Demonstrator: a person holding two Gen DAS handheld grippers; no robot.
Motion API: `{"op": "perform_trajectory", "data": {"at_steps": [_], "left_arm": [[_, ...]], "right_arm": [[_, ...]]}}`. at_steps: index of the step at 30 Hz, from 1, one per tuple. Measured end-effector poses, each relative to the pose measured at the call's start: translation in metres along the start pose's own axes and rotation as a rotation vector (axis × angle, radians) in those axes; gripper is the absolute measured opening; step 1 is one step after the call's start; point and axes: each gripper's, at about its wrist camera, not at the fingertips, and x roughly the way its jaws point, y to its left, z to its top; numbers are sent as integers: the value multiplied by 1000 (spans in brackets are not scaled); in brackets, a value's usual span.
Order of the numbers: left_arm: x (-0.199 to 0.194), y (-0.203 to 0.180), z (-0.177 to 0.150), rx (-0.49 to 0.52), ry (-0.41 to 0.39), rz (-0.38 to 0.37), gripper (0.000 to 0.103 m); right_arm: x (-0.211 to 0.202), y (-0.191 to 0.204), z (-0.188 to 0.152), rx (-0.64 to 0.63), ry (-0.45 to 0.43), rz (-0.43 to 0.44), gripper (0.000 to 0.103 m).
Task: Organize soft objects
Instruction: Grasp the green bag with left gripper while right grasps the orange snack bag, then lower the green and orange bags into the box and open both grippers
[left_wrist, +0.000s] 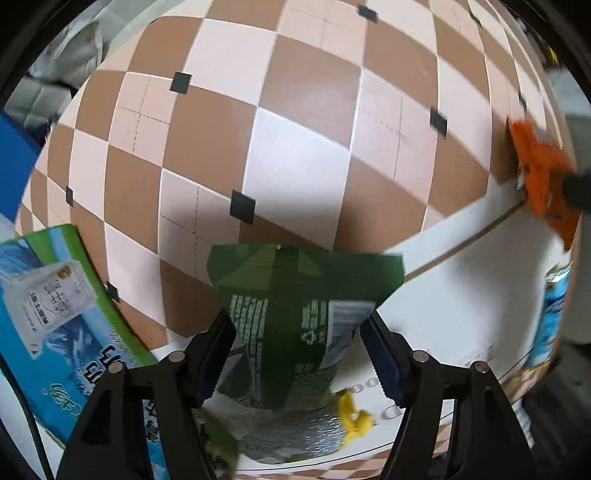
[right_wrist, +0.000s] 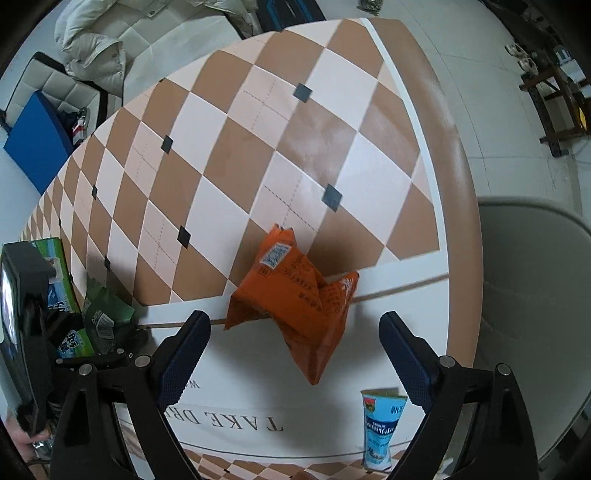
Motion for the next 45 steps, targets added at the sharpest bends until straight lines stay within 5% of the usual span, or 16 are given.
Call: {"op": "perform_trajectory", "data": {"at_steps": [2,5,8,11,14,16,20,25,31,33,34,38,45], "left_arm": [[4,-6,-4,15,15,1,51],[5,-10,-7,-16,10,-1,41],[3,-1,-2,-112,7,-68,41],[3,8,2,-201,2,-164,41],[3,12,9,-200,20,-221,44],[4,11,8,-175,23,-222,45],[-4,12,16,-140,21,-187,50],[3,-8,21,-70,18,-141,58],[7,-25,16,-68,-3,-91,55],[5,-21,10,-91,-17,-86,40],[3,-15,6,-102,-24,-95,39],[-1,-4,-5,-146,-57,-98,32],[-56,-3,-51,-194,-172,-148,31]], "right_arm": [[-1,0,6,-26,1,-8,95],[6,7,10,-82,-1,-73,95],[14,10,11,-71,18,-90,70],[10,4,9,-5,26,-71,68],[8,-3,4,53,82,73,73],[1,-2,1,36,84,106,90],[-18,9,-1,-129,11,-10,94],[-4,32,1,-315,32,-139,94],[24,37,14,-317,80,-207,93],[26,33,20,-285,86,-199,86],[27,30,22,-265,91,-193,69],[14,13,30,-186,74,-170,47],[-35,6,19,-86,-2,-119,41]]}}
